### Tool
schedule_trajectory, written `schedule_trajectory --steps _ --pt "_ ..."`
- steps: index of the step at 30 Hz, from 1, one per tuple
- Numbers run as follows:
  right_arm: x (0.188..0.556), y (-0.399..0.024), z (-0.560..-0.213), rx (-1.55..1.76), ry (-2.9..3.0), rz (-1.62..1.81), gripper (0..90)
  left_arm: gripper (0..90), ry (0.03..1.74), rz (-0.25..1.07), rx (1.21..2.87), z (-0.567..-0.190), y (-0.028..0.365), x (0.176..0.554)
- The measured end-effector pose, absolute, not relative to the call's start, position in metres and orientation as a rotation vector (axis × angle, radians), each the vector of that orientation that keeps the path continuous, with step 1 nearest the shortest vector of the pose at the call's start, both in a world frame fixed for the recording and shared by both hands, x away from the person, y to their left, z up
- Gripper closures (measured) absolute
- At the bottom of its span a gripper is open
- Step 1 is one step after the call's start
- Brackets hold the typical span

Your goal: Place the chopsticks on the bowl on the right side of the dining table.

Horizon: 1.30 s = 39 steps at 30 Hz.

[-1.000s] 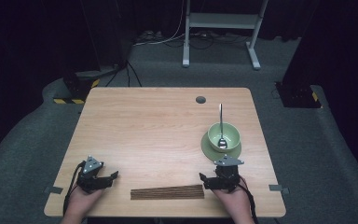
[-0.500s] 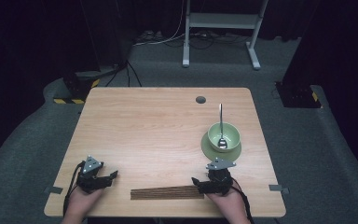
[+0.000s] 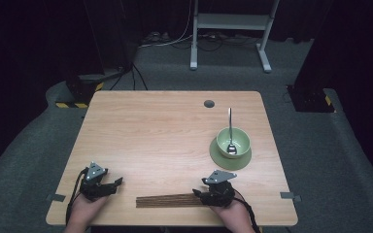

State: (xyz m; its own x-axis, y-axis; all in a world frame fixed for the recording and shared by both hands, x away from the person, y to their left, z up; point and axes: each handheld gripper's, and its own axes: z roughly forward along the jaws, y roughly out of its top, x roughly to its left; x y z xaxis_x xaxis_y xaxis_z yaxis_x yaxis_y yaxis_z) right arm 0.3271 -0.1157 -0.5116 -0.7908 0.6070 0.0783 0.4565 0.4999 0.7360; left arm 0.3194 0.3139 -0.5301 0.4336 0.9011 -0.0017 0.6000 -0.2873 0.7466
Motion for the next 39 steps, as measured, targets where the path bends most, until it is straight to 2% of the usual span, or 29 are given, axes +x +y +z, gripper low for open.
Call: schedule_trajectory --steps 7,19,39 --pt "0.3256 -0.1119 -0.5117 0.896 2.573 1.179 54.1 26.8 1.258 0.56 2.004 -0.5301 0.314 0.3194" --pt "0.3253 -0.1075 -0.5167 0.864 2.628 1.141 63.0 27.5 1.255 0.564 2.005 -0.5301 0.3137 0.3191" --pt "0.3306 -0.1132 -0.5172 0.897 2.618 1.099 70.1 28.7 1.259 0.565 2.001 -0.53 0.3141 0.3193"
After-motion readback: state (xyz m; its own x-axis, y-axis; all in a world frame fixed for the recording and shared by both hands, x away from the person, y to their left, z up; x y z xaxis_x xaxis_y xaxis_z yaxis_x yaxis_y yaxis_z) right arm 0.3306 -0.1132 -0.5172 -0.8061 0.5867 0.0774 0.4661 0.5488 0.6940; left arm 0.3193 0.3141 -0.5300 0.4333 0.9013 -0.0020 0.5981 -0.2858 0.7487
